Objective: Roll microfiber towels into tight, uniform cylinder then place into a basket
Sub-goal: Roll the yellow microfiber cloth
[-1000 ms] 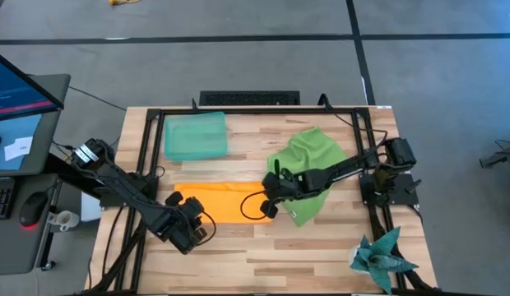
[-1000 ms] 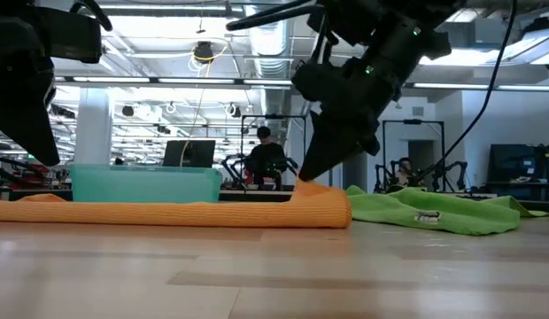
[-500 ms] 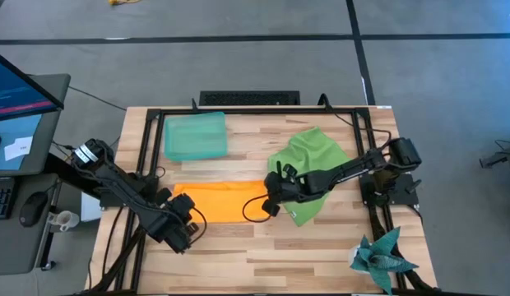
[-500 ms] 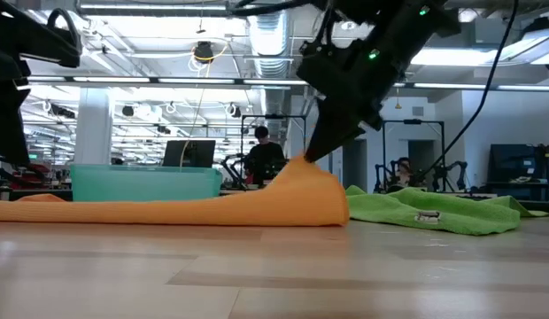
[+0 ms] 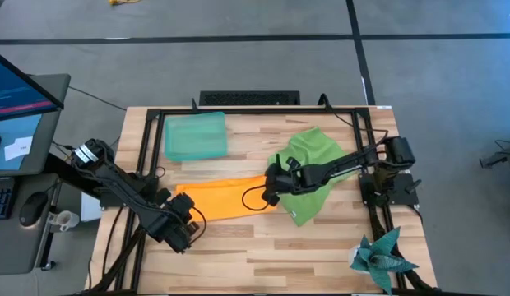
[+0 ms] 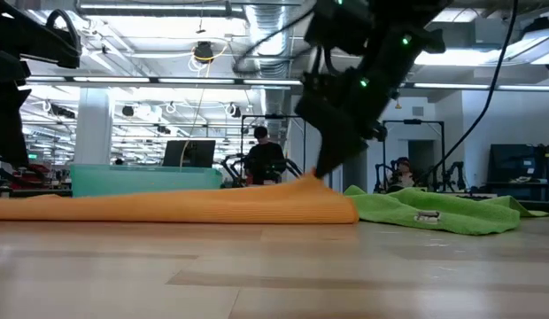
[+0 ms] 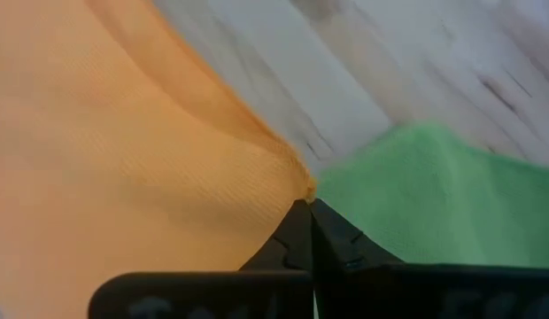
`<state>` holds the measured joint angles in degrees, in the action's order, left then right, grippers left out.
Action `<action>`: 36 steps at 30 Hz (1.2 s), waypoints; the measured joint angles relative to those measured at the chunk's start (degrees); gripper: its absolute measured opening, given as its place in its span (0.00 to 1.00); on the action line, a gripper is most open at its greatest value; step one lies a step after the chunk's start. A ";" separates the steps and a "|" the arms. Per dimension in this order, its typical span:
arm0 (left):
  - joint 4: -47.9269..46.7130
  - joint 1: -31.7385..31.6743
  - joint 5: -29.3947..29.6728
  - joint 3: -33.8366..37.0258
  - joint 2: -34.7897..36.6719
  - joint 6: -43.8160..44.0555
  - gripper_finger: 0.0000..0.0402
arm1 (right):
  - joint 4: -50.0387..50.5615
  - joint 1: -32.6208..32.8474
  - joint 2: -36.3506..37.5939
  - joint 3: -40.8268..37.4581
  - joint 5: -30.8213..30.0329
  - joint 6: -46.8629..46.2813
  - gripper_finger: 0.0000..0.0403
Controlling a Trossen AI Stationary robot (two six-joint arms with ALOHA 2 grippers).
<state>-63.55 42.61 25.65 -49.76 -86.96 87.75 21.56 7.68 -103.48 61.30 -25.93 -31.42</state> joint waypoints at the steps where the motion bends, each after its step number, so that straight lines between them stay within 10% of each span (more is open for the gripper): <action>1: 0.11 0.00 0.96 0.00 0.00 0.29 0.28 | -0.47 0.13 -0.11 0.00 -0.04 0.00 0.02; 13: -2.29 -3.26 5.70 3.06 0.33 -0.34 0.28 | -0.98 2.01 0.33 0.11 0.15 0.40 0.02; 26: -2.85 -6.82 11.72 3.13 29.53 -5.58 0.28 | -0.87 1.57 0.33 0.11 0.17 1.83 0.03; 36: -1.81 -7.99 12.13 3.13 30.62 -7.59 0.31 | -0.87 1.57 0.37 0.11 0.33 1.92 0.03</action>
<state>-65.36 34.62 37.78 -46.63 -56.34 80.16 20.69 9.26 -103.11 61.41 -25.61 -29.50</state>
